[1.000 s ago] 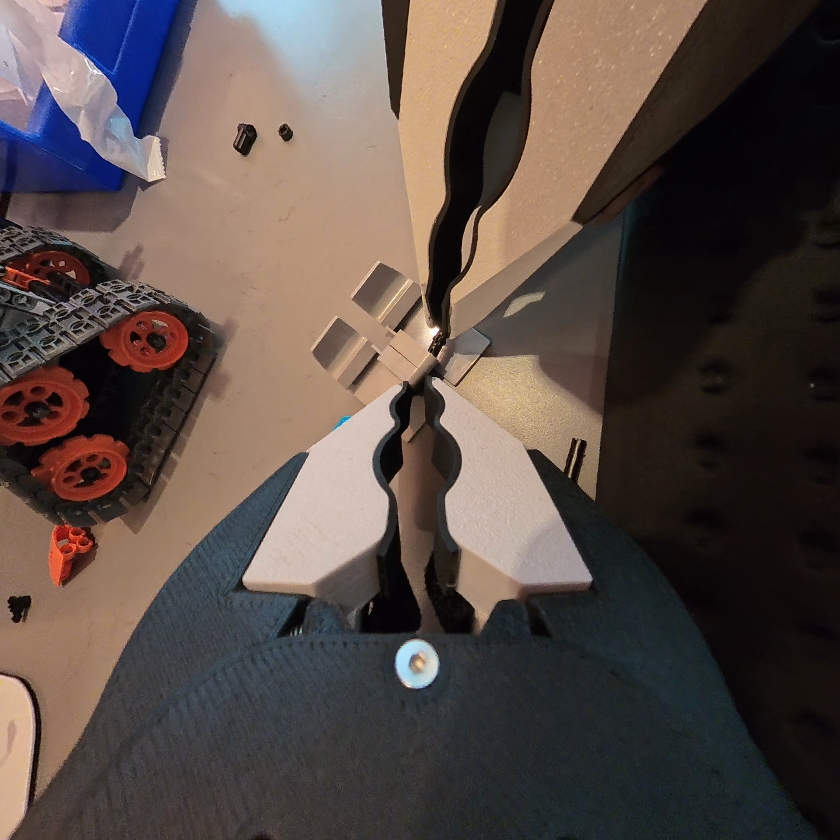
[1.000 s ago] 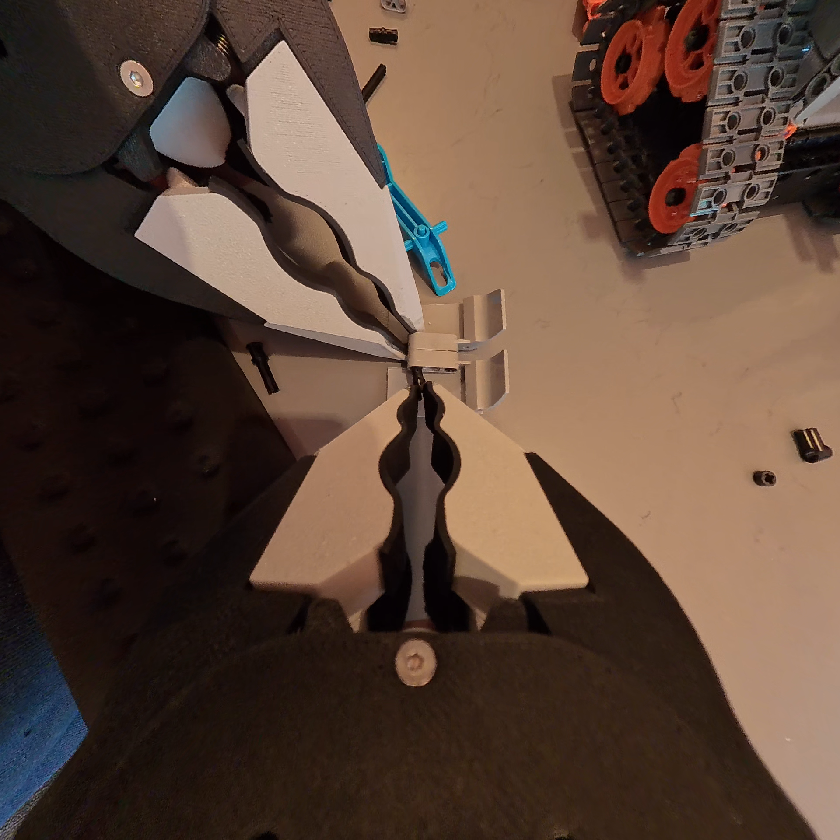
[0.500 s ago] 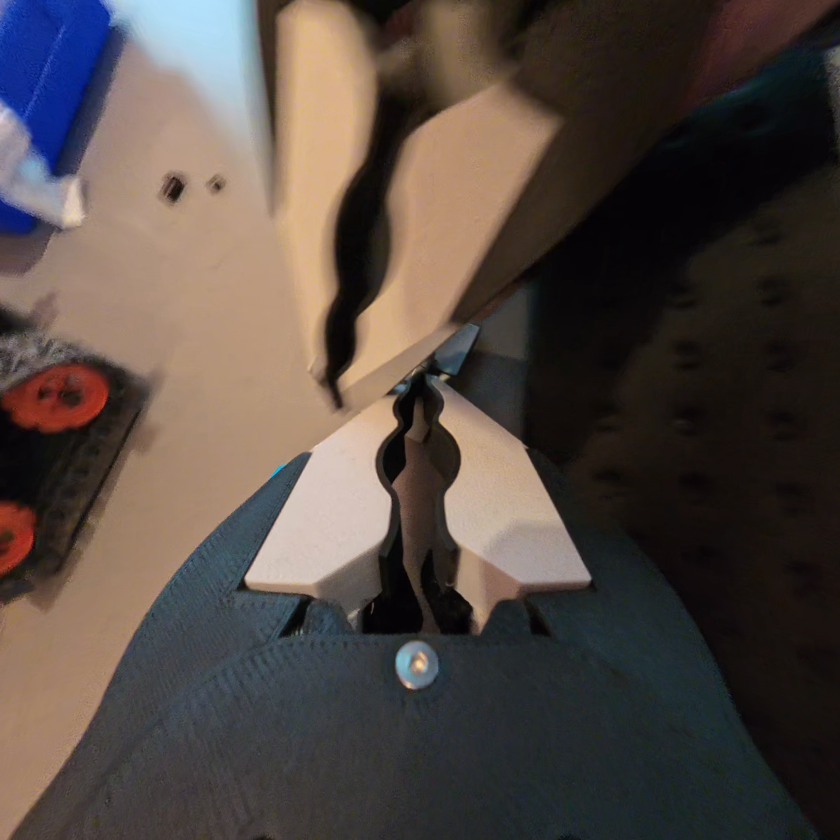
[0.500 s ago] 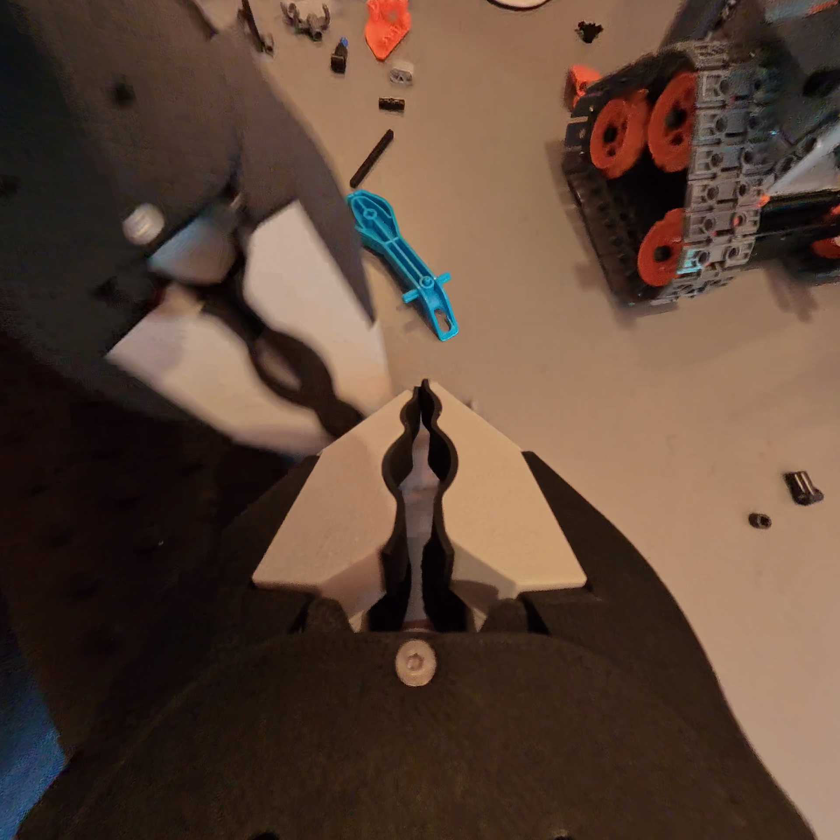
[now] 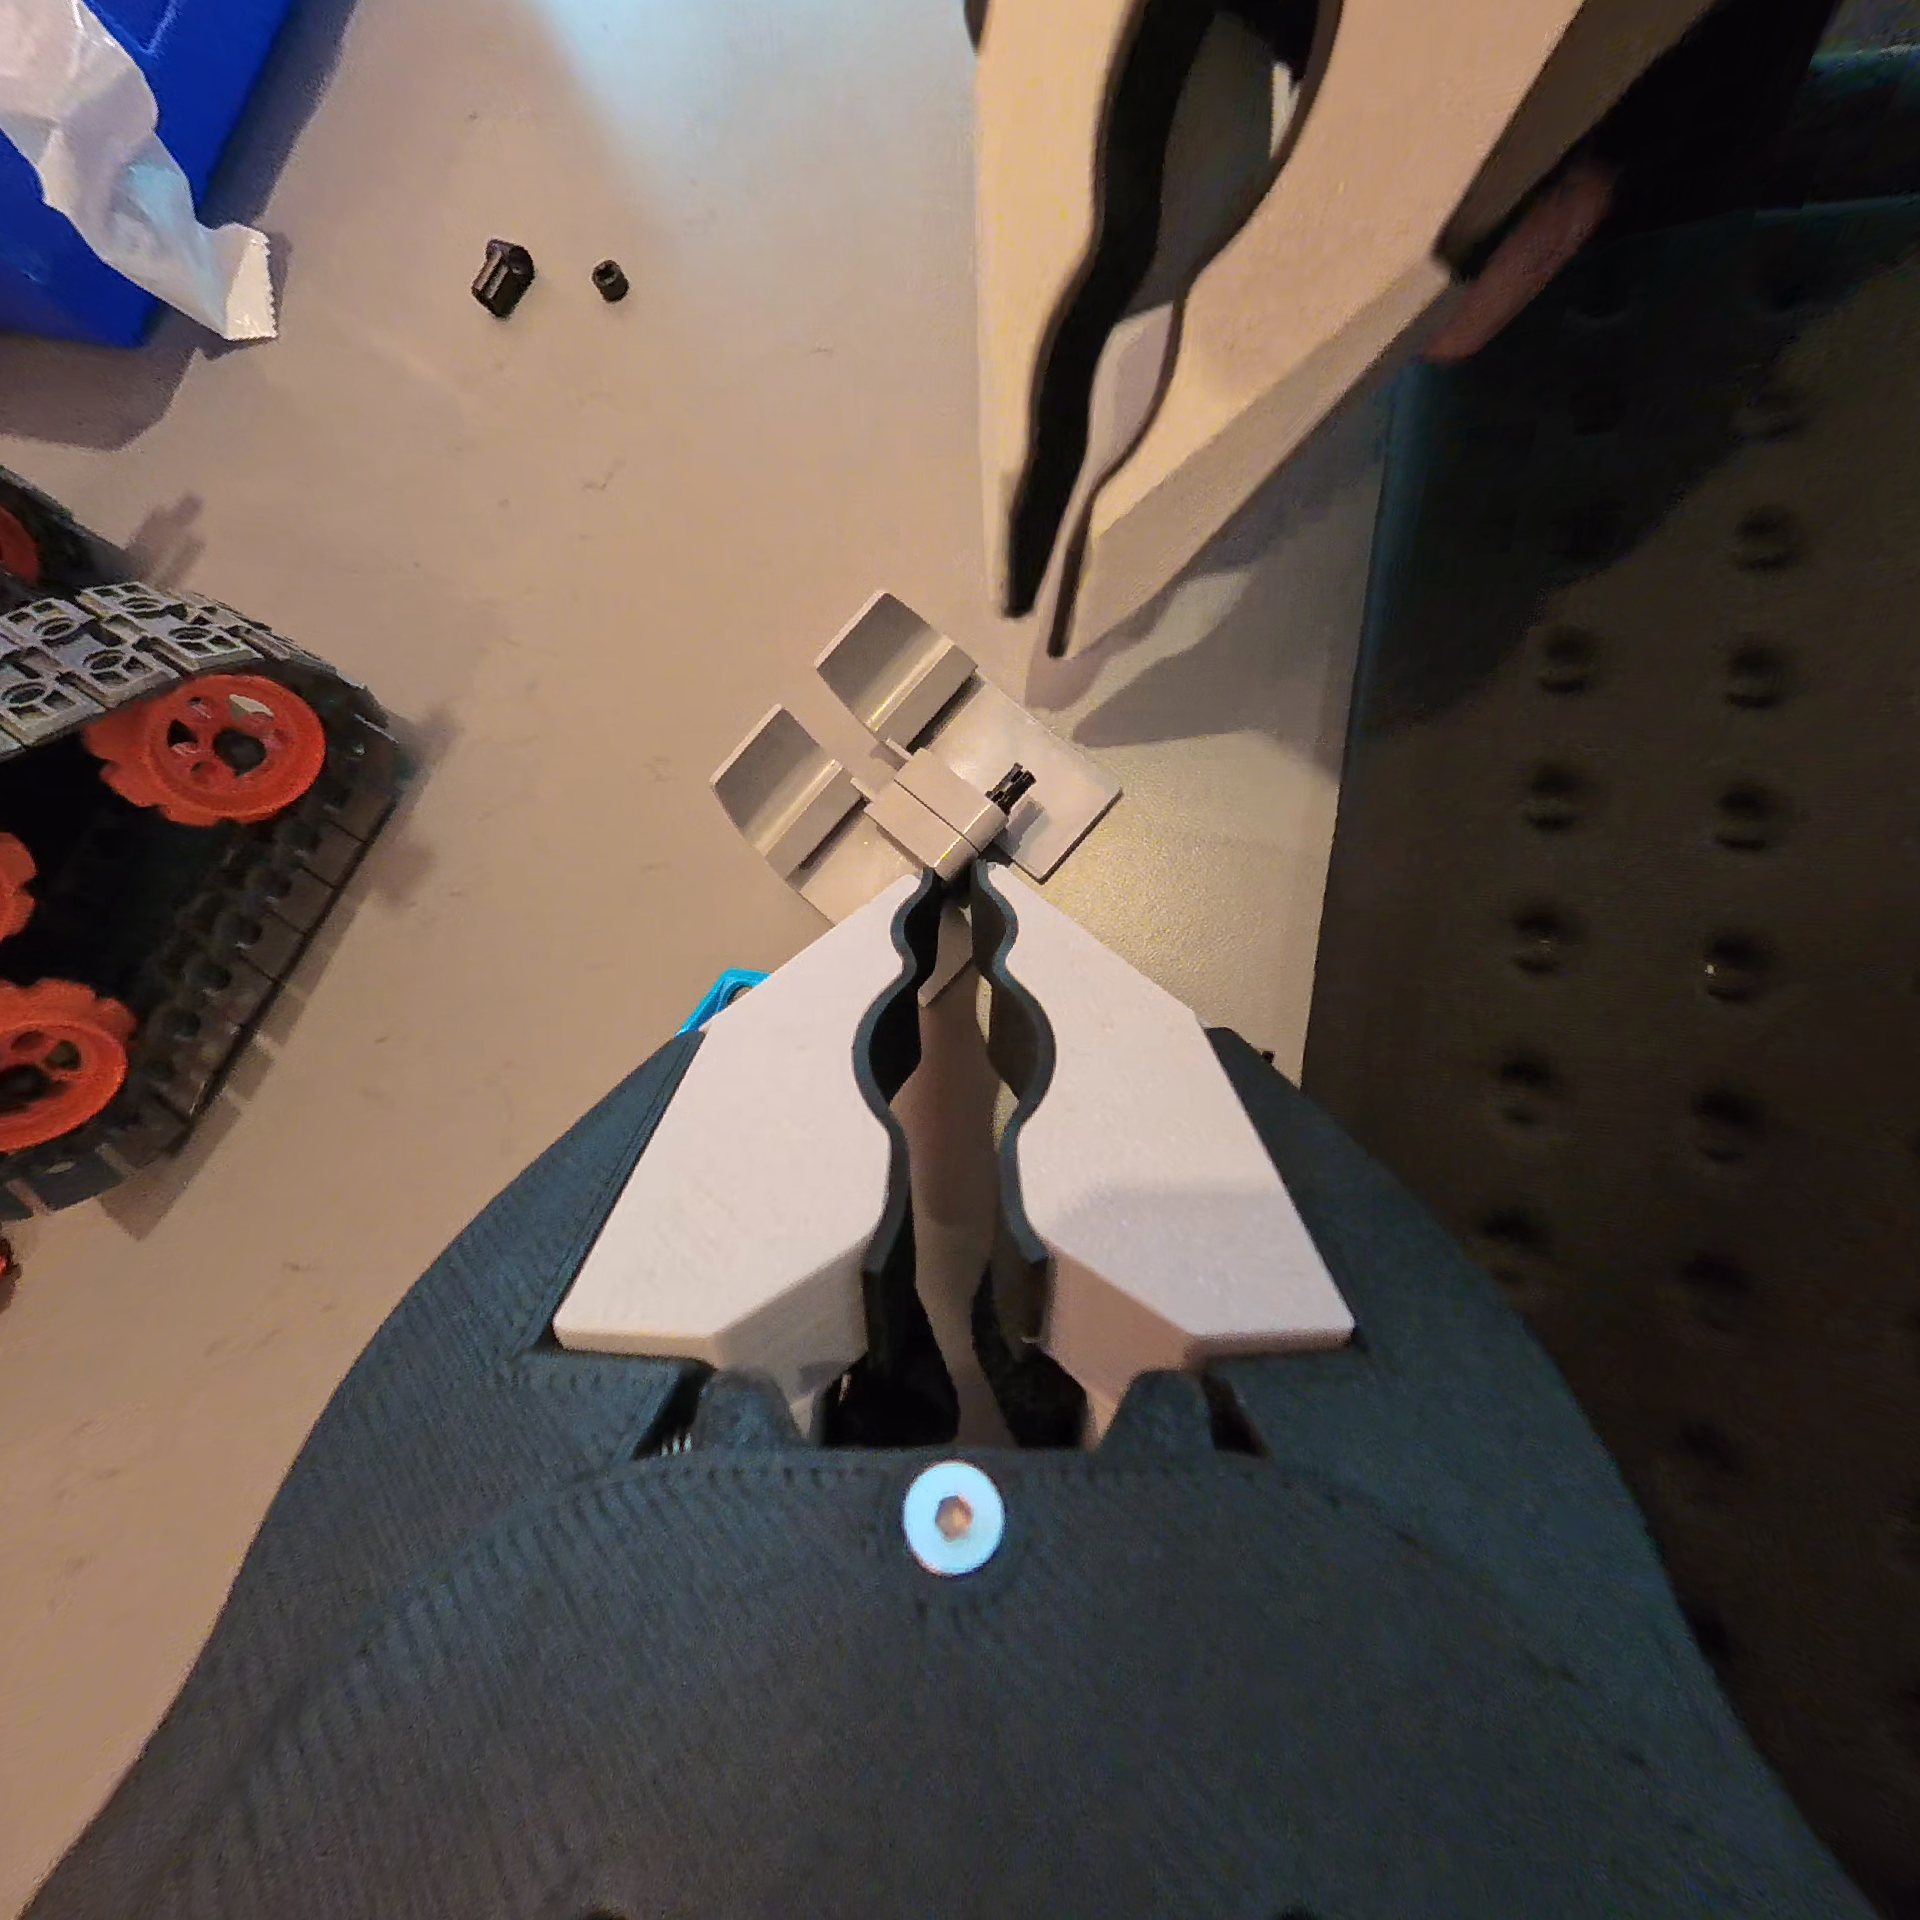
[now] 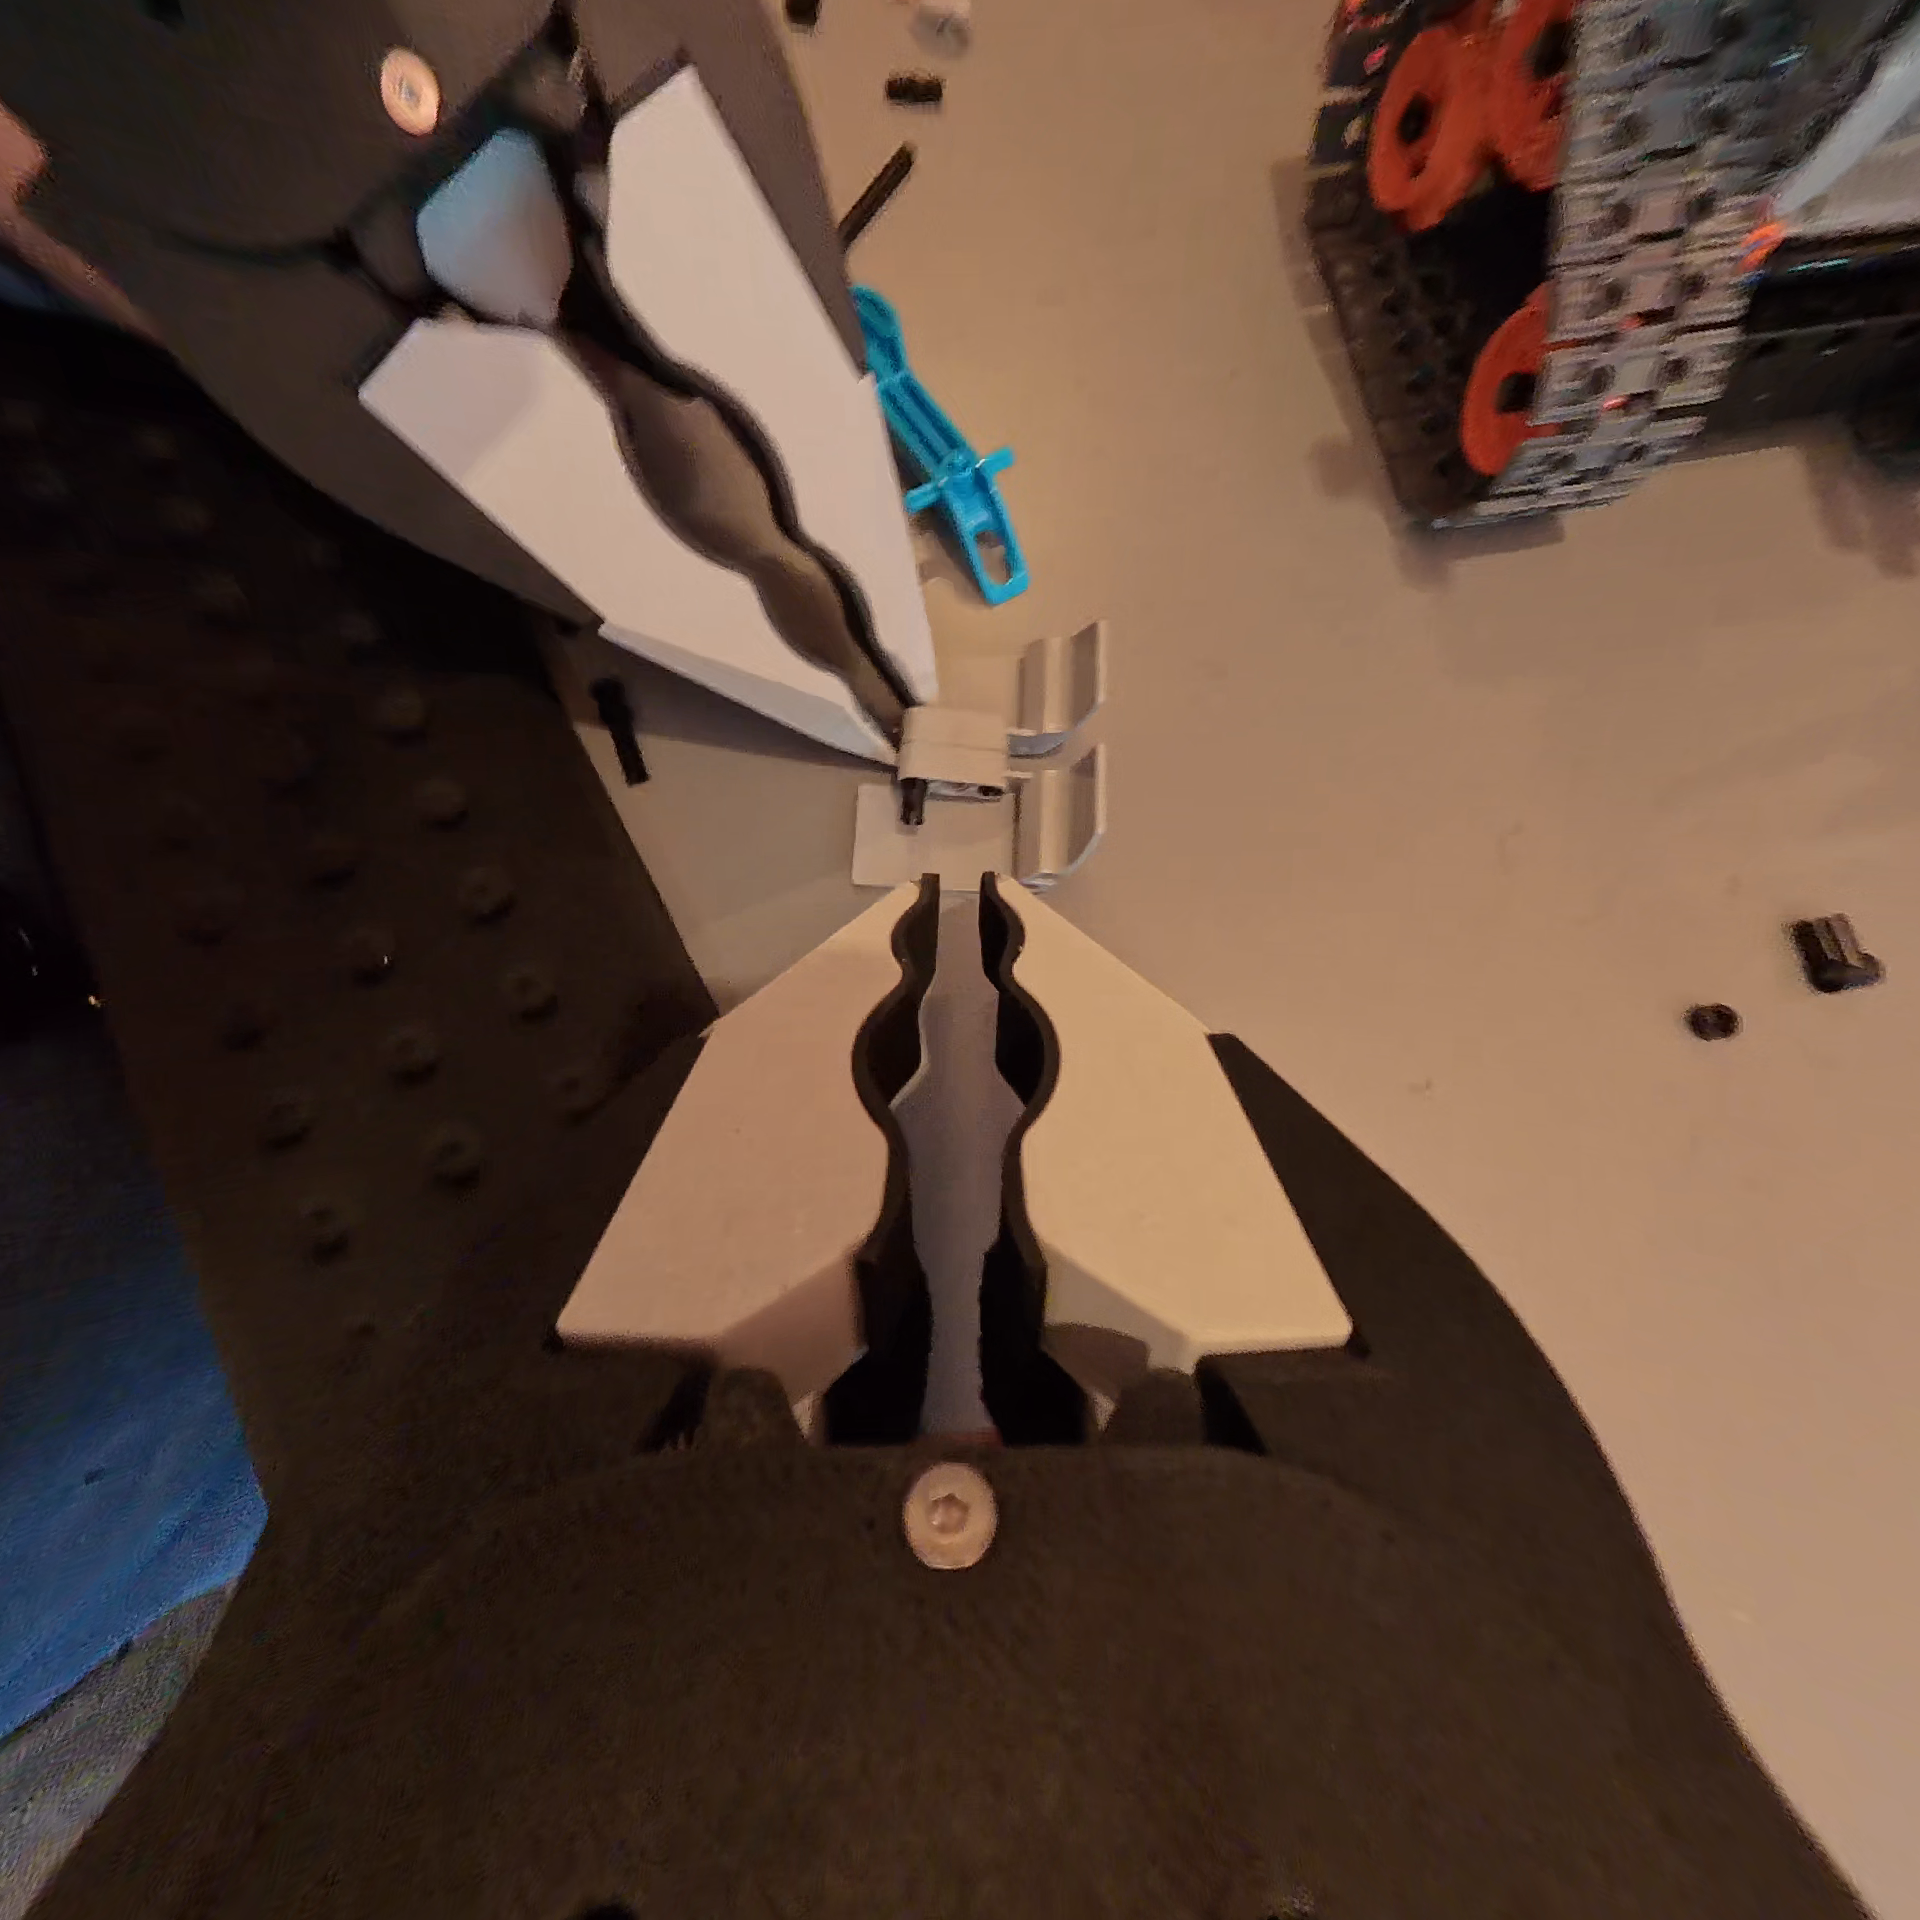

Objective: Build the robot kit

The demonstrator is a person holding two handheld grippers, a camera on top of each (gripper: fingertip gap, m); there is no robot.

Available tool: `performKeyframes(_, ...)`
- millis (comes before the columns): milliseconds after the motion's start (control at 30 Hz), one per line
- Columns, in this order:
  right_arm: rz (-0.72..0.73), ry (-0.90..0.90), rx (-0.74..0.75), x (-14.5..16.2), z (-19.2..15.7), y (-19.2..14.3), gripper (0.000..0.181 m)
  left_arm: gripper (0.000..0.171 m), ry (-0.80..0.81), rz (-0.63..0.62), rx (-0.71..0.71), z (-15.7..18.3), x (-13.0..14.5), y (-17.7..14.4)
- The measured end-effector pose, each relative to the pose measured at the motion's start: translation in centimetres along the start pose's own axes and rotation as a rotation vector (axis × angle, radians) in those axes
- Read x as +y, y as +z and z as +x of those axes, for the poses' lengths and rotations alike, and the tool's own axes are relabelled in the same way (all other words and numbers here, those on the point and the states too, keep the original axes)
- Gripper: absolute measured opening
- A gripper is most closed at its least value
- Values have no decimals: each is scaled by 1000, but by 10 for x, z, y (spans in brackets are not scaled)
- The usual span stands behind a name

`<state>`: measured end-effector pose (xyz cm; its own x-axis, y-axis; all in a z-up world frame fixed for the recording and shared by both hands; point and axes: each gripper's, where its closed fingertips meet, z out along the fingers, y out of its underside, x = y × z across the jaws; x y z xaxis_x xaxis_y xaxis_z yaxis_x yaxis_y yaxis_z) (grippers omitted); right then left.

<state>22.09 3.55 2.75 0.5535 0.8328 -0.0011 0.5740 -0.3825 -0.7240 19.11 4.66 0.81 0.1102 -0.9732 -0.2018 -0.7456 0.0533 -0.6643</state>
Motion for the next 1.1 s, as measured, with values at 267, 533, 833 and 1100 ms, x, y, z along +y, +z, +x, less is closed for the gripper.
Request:
performKeyframes(267,-51,-70,-34,3,-5,20,0,3,5,-8,-18,1,-3,3)
performKeyframes(533,-40,-136,9,-9,17,35,0,9,-144,28,123,0,0,-4)
performKeyframes(833,-24,-99,-77,-14,11,7,9,17,-231,48,97,-34,29,-71)
performKeyframes(1100,10,-112,-127,-21,-7,10,19,19,-121,-123,315,33,57,-71)
